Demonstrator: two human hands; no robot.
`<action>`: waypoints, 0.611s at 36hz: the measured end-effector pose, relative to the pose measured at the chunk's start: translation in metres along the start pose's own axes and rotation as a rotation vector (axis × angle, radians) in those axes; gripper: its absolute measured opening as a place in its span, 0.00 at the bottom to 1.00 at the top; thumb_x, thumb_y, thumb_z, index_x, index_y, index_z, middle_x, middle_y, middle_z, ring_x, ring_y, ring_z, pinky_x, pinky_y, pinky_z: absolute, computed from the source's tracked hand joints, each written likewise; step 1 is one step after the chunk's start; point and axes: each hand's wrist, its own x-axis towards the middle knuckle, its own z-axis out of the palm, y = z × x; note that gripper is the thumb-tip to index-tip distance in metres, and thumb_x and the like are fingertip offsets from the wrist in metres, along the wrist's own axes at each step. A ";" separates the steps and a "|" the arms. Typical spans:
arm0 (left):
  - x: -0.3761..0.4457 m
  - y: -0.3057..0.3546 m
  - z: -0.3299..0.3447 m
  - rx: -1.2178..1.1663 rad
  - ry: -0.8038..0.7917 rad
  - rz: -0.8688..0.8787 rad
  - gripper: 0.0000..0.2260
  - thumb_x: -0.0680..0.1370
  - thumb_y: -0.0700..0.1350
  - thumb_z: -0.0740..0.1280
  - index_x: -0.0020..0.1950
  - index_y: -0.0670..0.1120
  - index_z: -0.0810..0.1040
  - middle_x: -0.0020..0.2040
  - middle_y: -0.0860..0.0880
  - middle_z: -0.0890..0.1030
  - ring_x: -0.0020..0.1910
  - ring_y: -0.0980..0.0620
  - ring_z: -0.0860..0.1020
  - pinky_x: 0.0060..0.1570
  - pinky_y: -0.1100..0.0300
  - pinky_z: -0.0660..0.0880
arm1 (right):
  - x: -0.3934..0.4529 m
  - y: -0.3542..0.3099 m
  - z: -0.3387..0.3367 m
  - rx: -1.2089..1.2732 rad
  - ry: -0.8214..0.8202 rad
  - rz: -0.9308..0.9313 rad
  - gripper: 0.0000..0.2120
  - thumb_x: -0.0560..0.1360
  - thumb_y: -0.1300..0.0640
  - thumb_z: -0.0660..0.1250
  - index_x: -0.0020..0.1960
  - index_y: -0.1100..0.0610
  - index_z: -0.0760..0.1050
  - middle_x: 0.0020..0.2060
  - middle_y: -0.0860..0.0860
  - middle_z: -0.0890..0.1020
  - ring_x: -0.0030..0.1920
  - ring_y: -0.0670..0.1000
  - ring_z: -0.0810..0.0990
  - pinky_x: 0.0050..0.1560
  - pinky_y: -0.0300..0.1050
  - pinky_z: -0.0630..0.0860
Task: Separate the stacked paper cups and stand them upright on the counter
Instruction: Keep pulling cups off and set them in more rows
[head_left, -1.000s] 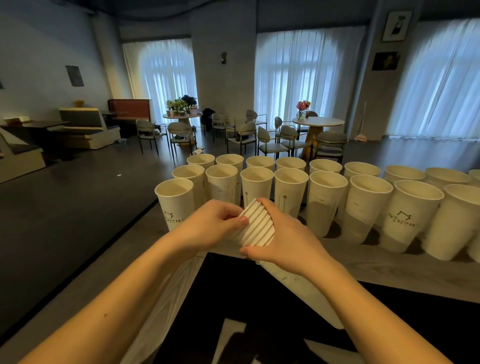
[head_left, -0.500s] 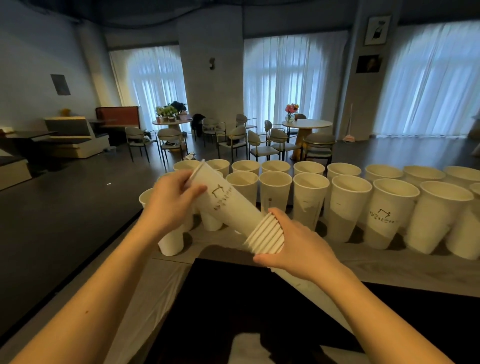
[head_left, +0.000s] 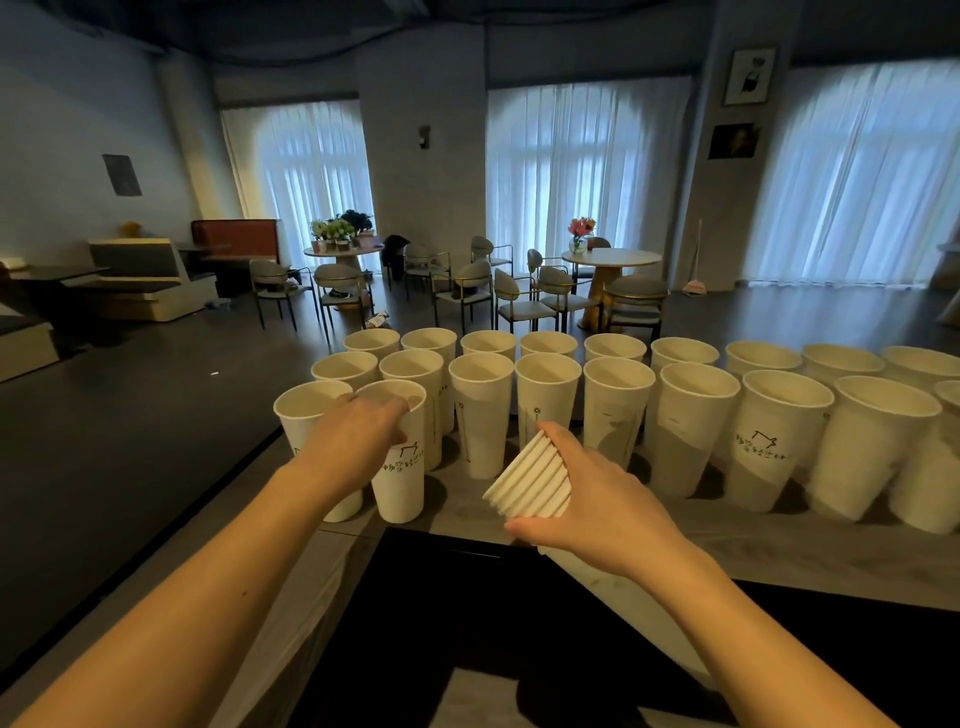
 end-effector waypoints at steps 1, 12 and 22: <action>0.001 -0.001 -0.002 -0.015 -0.008 -0.007 0.14 0.77 0.47 0.69 0.62 0.49 0.75 0.60 0.47 0.80 0.59 0.48 0.77 0.56 0.55 0.75 | -0.001 -0.001 0.000 0.006 0.000 -0.005 0.53 0.65 0.28 0.73 0.78 0.33 0.42 0.70 0.44 0.68 0.67 0.50 0.71 0.64 0.54 0.74; -0.017 0.073 -0.056 -0.929 -0.289 -0.007 0.14 0.83 0.51 0.57 0.63 0.48 0.76 0.55 0.50 0.82 0.56 0.53 0.79 0.61 0.50 0.74 | 0.004 -0.013 0.004 0.073 0.074 -0.043 0.51 0.62 0.27 0.73 0.77 0.38 0.53 0.66 0.43 0.74 0.62 0.48 0.75 0.60 0.53 0.77; -0.016 0.092 -0.039 -1.046 -0.323 -0.075 0.06 0.76 0.47 0.72 0.52 0.51 0.84 0.45 0.51 0.86 0.46 0.55 0.81 0.55 0.50 0.76 | -0.007 -0.012 -0.001 0.025 0.125 -0.048 0.47 0.62 0.29 0.74 0.73 0.35 0.53 0.59 0.40 0.73 0.54 0.44 0.75 0.52 0.50 0.80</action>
